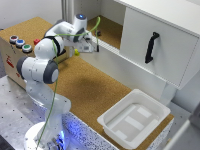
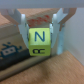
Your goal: Place the yellow object on top of the drawer
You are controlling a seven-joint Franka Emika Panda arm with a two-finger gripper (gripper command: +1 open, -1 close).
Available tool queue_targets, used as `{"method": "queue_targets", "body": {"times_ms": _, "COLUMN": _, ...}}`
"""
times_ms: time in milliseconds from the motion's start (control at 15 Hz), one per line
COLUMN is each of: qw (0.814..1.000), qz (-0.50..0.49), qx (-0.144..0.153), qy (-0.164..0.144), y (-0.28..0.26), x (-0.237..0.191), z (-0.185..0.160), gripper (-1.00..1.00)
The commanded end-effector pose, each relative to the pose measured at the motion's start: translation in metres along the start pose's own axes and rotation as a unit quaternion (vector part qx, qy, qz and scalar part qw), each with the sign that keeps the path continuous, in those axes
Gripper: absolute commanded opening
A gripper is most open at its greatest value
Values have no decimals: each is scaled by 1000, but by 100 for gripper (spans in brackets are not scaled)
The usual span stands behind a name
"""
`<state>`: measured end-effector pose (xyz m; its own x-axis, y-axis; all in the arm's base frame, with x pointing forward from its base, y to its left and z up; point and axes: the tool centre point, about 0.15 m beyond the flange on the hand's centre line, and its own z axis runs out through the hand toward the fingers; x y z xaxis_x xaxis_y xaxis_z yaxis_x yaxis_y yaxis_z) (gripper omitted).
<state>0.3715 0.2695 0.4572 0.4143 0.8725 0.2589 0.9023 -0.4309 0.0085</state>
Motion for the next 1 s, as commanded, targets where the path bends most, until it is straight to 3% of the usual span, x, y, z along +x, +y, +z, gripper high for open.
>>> {"method": "queue_targets", "body": {"times_ms": 0, "qw": 988, "qz": -137, "qx": 18, "qy": -67, "y": -61, "x": 105, "z": -3, "gripper": -100}}
{"method": "queue_targets", "body": {"times_ms": 67, "qw": 985, "qz": -154, "qx": 7, "qy": -73, "y": -70, "x": 119, "z": 4, "gripper": -100}}
{"method": "queue_targets", "body": {"times_ms": 467, "qw": 974, "qz": -207, "qx": 18, "qy": -86, "y": -100, "x": 187, "z": 27, "gripper": -100}}
{"method": "queue_targets", "body": {"times_ms": 733, "qw": 975, "qz": -202, "qx": 17, "qy": -94, "y": -99, "x": 203, "z": 41, "gripper": -100}}
{"method": "queue_targets", "body": {"times_ms": 800, "qw": 976, "qz": -196, "qx": 17, "qy": -96, "y": -98, "x": 203, "z": 44, "gripper": 100}}
{"method": "queue_targets", "body": {"times_ms": 933, "qw": 978, "qz": -192, "qx": 17, "qy": -83, "y": -99, "x": 196, "z": 38, "gripper": 100}}
